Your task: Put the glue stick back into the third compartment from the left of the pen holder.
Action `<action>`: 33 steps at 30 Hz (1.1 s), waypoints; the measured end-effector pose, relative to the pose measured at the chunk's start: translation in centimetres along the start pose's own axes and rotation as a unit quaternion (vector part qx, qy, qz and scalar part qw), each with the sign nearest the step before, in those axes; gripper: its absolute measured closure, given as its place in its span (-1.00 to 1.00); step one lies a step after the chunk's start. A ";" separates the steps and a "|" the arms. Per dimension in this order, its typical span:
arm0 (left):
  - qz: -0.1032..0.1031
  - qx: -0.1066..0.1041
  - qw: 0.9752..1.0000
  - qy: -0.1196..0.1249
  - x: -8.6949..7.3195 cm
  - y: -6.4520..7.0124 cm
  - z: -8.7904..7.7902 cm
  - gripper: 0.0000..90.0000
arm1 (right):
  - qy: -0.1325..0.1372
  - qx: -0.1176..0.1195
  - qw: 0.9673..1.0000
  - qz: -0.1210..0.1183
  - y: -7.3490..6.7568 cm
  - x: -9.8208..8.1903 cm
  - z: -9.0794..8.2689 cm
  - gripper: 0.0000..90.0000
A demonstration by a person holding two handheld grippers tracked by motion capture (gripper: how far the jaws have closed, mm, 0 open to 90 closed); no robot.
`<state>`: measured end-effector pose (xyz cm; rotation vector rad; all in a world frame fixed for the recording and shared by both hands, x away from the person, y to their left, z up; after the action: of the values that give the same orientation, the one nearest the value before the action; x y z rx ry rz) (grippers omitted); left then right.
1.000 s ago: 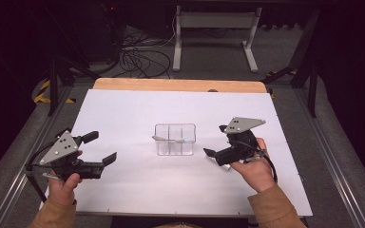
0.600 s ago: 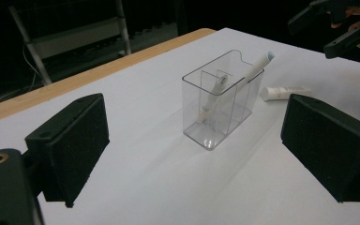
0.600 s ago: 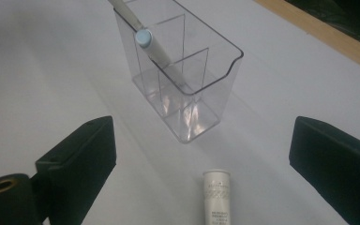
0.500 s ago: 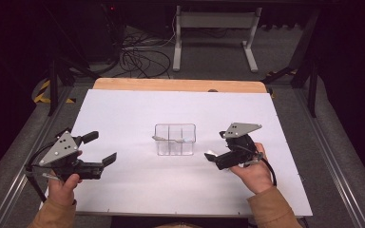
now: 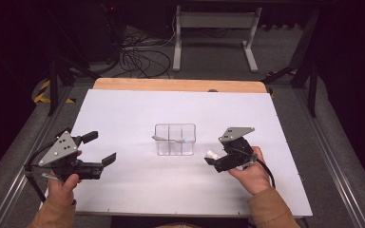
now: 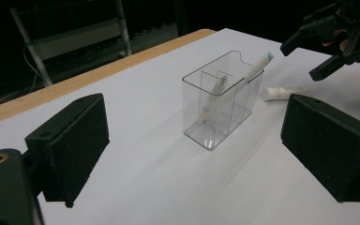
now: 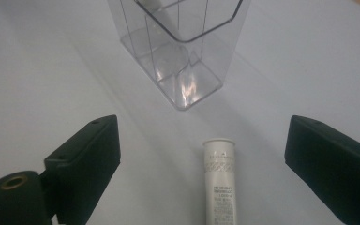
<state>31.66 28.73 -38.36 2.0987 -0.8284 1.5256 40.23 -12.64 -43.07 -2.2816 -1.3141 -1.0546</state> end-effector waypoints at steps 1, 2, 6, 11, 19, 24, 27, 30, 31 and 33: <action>0.000 0.000 1.000 0.000 0.0 0.0 0.0 -0.81 | -0.005 -0.001 1.000 0.001 0.1 -0.1 0.2 -0.73; 0.001 0.000 1.000 -0.001 0.0 0.0 0.0 -0.81 | -0.008 -0.001 1.000 0.002 0.1 -0.2 0.4 -0.71; -0.001 -0.002 1.000 -0.003 0.0 0.0 0.1 -0.81 | -0.025 -0.002 1.000 0.004 0.2 -0.7 1.2 -0.64; 0.002 -0.002 1.000 -0.003 0.0 0.1 0.1 -0.81 | -0.047 -0.008 0.999 0.004 0.5 -1.2 2.0 -0.54; 0.002 -0.002 1.000 -0.003 0.0 0.1 0.1 -0.81 | -0.074 -0.013 0.997 0.003 0.9 -1.9 2.8 -0.32; 0.003 -0.001 1.000 -0.004 0.0 0.0 0.1 -0.81 | -0.095 -0.015 0.995 0.000 1.0 -2.2 3.3 -0.12; 0.001 -0.003 1.000 -0.005 -0.1 0.1 0.1 -0.81 | -0.106 -0.013 0.994 -0.004 1.0 -2.4 3.6 0.01; 0.000 -0.003 1.000 -0.005 -0.1 0.1 0.2 -0.81 | -0.116 -0.010 0.993 -0.002 1.1 -2.5 3.8 0.10; 0.001 -0.003 1.000 -0.005 -0.1 0.1 0.2 -0.81 | -0.117 -0.010 0.993 -0.002 1.1 -2.5 3.9 0.13; 0.001 -0.002 1.000 -0.005 -0.1 0.1 0.2 -0.81 | -0.122 -0.011 0.992 -0.001 1.2 -2.5 4.1 0.18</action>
<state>31.73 28.54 -38.51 2.1039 -0.8373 1.5155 42.29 -12.48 -47.59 -2.4898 -1.3990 -0.8129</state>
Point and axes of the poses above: each handheld gripper's, and its own axes: z roughly forward along the jaws, x roughly out of its top, y roughly to its right, the point moved 3 cm from there along z, roughly forward along the jaws, and after that the axes turned 2 degrees about -z, right-handed, at the moved point
